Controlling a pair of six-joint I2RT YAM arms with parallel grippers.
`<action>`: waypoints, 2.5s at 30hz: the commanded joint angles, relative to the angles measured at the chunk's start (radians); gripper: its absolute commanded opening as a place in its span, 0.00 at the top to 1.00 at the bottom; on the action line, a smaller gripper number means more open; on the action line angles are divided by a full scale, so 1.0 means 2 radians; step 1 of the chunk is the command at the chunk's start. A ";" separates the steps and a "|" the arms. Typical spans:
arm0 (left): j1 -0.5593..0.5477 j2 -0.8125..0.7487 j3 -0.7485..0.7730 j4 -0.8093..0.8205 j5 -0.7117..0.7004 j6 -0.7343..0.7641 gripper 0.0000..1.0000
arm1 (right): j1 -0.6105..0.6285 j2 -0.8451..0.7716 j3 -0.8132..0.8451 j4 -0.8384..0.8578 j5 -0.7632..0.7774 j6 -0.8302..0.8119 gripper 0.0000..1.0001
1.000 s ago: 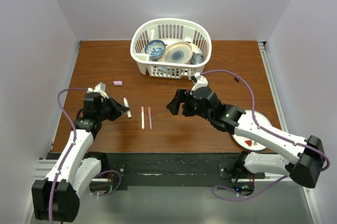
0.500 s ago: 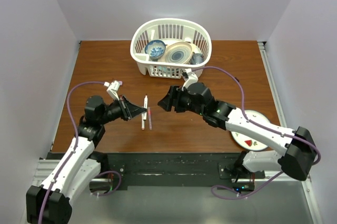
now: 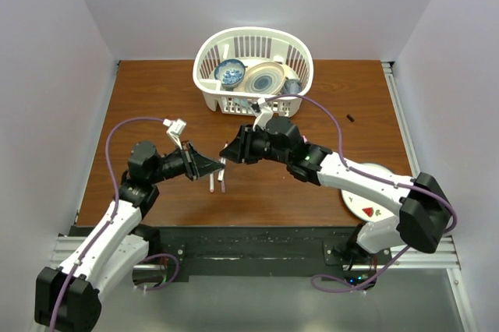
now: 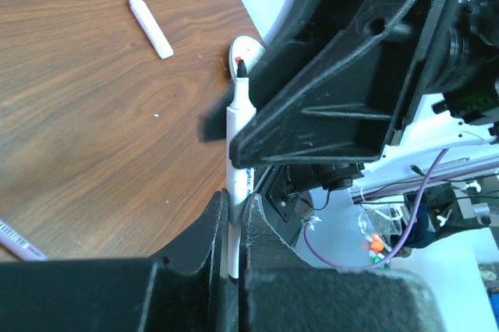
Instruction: Insert the pens into the pen caps
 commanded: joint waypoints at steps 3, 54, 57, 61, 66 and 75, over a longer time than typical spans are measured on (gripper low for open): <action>-0.004 0.002 -0.002 0.048 0.042 -0.012 0.92 | 0.005 -0.008 0.012 0.055 -0.018 0.002 1.00; 0.001 -0.042 0.114 -0.218 -0.165 0.218 1.00 | -0.429 0.072 0.125 -0.262 0.250 -0.063 0.36; 0.001 -0.048 0.114 -0.222 -0.165 0.218 1.00 | -0.445 0.128 0.168 -0.271 0.256 -0.066 0.32; 0.001 -0.055 0.107 -0.222 -0.159 0.210 1.00 | -0.451 0.214 0.230 -0.282 0.249 -0.077 0.33; 0.000 -0.065 0.107 -0.220 -0.160 0.208 1.00 | -0.469 0.277 0.280 -0.296 0.254 -0.082 0.37; -0.001 -0.068 0.109 -0.225 -0.164 0.209 1.00 | -0.474 0.339 0.312 -0.304 0.270 -0.084 0.37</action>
